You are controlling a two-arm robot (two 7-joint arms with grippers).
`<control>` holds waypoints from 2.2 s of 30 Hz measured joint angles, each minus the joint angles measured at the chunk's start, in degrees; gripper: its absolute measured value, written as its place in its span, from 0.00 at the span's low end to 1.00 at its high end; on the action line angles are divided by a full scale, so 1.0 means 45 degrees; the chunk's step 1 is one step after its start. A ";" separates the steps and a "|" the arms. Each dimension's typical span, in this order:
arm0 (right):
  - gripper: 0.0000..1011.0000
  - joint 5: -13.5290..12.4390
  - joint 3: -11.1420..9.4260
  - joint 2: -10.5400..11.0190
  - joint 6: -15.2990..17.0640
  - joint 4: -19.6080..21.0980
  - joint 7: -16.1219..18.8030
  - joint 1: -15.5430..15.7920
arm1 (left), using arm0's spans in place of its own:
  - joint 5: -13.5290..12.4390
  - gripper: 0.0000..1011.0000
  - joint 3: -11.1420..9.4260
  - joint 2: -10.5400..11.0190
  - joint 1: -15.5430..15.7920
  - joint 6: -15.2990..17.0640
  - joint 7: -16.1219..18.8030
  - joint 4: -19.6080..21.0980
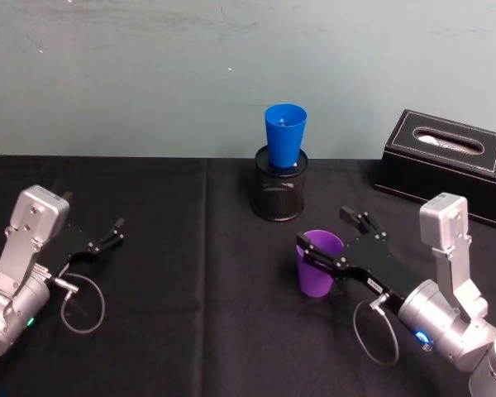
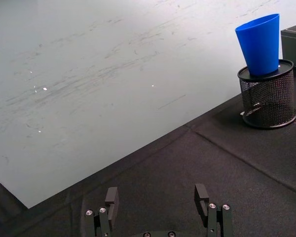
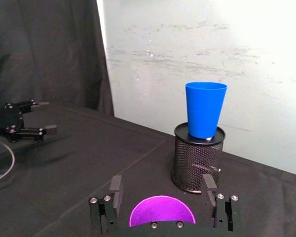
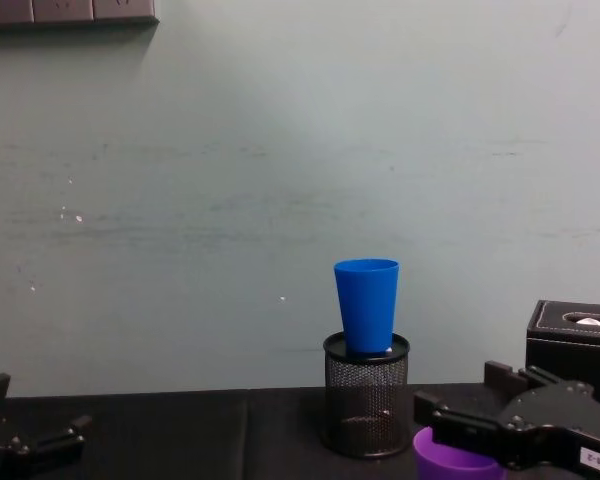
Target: Pick up one cup with a gripper and tap it against the other cup.
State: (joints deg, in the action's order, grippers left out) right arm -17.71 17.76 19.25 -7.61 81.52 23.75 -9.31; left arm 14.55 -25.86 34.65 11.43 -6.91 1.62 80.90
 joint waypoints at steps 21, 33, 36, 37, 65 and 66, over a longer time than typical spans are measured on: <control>0.99 0.0196 -0.0855 -0.0442 -0.0009 -0.0364 -0.1139 -0.0012 | 0.0001 1.00 0.0001 0.0000 -0.0001 0.0000 0.0000 -0.0001; 0.99 0.0236 -0.1391 -0.0679 0.0070 -0.0839 -0.1414 -0.0177 | 0.0000 1.00 0.0000 0.0001 -0.0001 0.0000 0.0000 0.0000; 0.99 0.0244 -0.1488 -0.0736 0.0088 -0.0978 -0.1436 -0.0221 | 0.0000 1.00 0.0000 0.0000 0.0000 0.0000 0.0000 0.0000; 0.99 0.0253 -0.1508 -0.0746 0.0088 -0.1012 -0.1442 -0.0233 | 0.0001 1.00 0.0000 0.0000 0.0000 0.0000 0.0000 0.0000; 0.99 0.0958 -0.1858 -0.1204 0.0059 -0.2355 -0.1736 -0.0554 | 0.0000 1.00 0.0000 0.0000 -0.0001 0.0000 0.0000 0.0000; 0.99 0.0976 -0.1861 -0.1211 0.0066 -0.2393 -0.1740 -0.0563 | 0.0000 1.00 0.0000 0.0000 0.0000 0.0000 0.0000 0.0000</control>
State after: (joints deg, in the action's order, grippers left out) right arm -13.32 9.39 13.80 -7.31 70.75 15.92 -11.84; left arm 14.55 -25.86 34.65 11.43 -6.91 1.62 80.90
